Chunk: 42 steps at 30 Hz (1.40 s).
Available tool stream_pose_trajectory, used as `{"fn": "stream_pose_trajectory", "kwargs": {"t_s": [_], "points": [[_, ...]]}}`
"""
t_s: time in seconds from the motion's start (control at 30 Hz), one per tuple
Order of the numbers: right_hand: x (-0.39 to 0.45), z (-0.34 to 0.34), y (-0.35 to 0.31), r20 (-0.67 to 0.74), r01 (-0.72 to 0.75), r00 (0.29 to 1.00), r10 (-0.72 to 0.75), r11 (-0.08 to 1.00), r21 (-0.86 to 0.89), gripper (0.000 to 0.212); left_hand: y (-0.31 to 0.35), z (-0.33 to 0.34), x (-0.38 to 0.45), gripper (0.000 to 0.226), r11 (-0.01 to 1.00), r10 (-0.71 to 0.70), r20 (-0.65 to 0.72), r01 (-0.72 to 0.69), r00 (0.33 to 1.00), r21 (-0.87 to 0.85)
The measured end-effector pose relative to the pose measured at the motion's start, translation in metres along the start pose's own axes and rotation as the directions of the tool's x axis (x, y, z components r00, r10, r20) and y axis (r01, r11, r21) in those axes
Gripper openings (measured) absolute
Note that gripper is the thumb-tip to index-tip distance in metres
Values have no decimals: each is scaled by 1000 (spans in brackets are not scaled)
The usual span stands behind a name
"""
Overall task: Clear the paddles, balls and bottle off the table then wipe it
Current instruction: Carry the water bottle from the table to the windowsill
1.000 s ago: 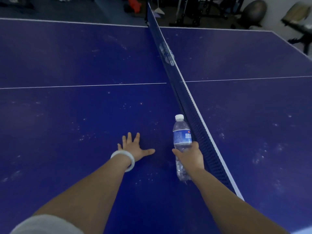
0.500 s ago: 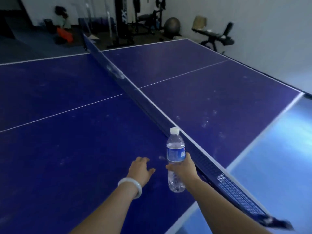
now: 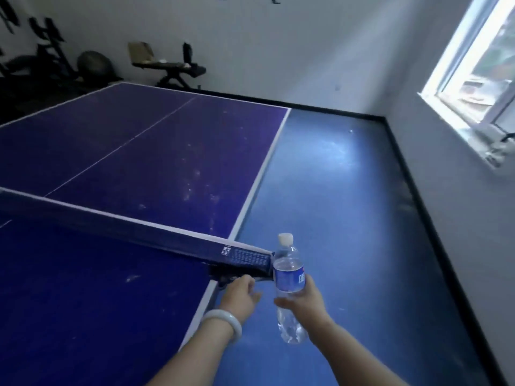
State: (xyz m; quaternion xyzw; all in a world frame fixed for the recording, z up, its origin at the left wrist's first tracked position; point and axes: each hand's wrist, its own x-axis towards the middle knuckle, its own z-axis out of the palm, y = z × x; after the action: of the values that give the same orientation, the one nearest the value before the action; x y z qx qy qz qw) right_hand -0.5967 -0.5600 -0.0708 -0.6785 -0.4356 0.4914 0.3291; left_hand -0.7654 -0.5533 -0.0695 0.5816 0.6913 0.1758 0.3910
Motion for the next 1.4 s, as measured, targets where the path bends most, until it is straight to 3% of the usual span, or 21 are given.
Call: {"fn": "stream_pose_trajectory", "kwargs": {"t_s": [0.23, 0.47, 0.6, 0.77, 1.07, 1.27, 1.4], "points": [[-65, -177, 73, -310, -95, 942, 126, 989, 112, 47, 107, 133, -40, 32, 982, 136, 219, -160, 966, 96], [-148, -293, 136, -575, -106, 775, 264, 950, 294, 47, 201, 233, -81, 31, 904, 325, 437, -412, 839, 119], [-204, -333, 164, -700, -58, 619, 357, 909, 412, 47, 248, 285, -107, 31, 806, 435, 588, -586, 682, 85], [-295, -360, 202, -786, 12, 372, 493, 844, 536, 50, 283, 362, -166, 30, 671, 467, 769, -742, 437, 14], [-482, -359, 274, -788, 93, 50, 613, 783, 615, 48, 275, 456, -355, 21, 523, 388, 919, -838, 70, -157], [-619, -353, 337, -755, 100, -96, 648, 761, 641, 48, 263, 511, -494, 22, 435, 376, 924, -867, -70, -243], [-704, -357, 376, -746, 105, -155, 647, 762, 639, 50, 254, 542, -588, 25, 365, 364, 918, -883, -155, -294]]}}
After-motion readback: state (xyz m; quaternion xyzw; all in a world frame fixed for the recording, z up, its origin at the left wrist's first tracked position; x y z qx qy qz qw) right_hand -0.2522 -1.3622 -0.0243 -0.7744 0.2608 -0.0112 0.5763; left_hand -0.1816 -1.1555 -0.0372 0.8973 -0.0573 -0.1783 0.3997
